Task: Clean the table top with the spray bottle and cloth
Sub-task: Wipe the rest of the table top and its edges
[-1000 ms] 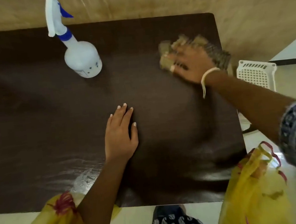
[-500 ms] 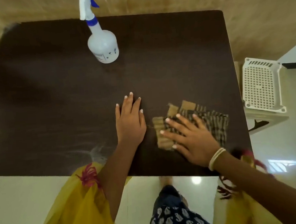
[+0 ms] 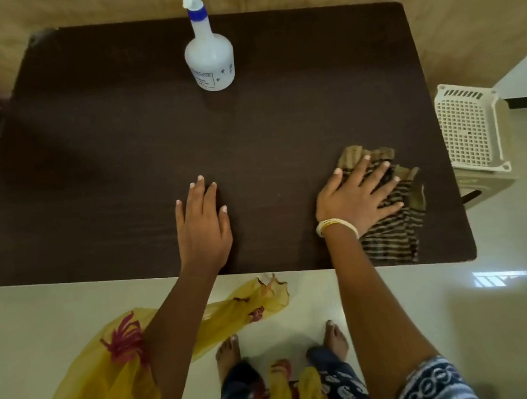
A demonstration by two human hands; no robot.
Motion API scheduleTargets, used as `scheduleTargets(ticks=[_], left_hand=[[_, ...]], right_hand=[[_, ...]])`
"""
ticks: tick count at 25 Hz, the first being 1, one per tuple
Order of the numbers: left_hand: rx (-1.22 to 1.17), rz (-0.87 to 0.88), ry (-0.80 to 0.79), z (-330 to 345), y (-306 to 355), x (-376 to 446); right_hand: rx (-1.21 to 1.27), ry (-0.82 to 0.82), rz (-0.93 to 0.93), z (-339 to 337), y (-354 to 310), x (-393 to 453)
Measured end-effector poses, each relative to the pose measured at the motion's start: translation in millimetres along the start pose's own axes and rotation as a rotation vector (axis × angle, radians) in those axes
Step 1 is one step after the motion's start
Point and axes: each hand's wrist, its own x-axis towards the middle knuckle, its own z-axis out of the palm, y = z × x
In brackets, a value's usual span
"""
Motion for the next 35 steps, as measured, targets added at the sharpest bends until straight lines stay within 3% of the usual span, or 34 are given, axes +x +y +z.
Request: scheduleTargets(ticks=[8,11,13,15,20,23,25,27,31,33,35], left_hand=[[0.102,-0.008,-0.047,-50,-156,-15],[0.097,-0.051,-0.065,-60,-198,-21],[0.076,-0.057,-0.108,-62,-215,-25],[0.069,-0.027,-0.146,-61,-223,-26],[0.02,-0.01,-0.186,-57,-230,-28],[0.019,-0.011,-0.203,-54,-230,-27],[0.032,-0.013,-0.205,-53,-231,-27],[0.025,-0.006,-0.191,-51,-232,-23],[0.003,-0.005,-0.18,-49,-233,-27],[-0.042,0.0,-0.195,-54,-235,-25],[-0.072,0.032,-0.204,-62,-241,-24]], right_hand=[[-0.071,-0.156,-0.574,73,-163,-190],[-0.15,-0.233,-0.968,78,-163,-199],[-0.136,-0.198,-1.079,69,-133,-173],[-0.128,-0.116,-0.937,55,-91,-131],[-0.082,0.014,-0.205,3,18,-57],[-0.025,0.04,0.102,10,-4,-66],[0.013,0.062,0.18,28,-53,-89],[0.009,0.052,0.042,49,-108,-122],[-0.089,-0.049,-0.57,94,-189,-236],[-0.157,-0.177,-0.906,98,-198,-261],[-0.198,-0.243,-1.201,90,-189,-229]])
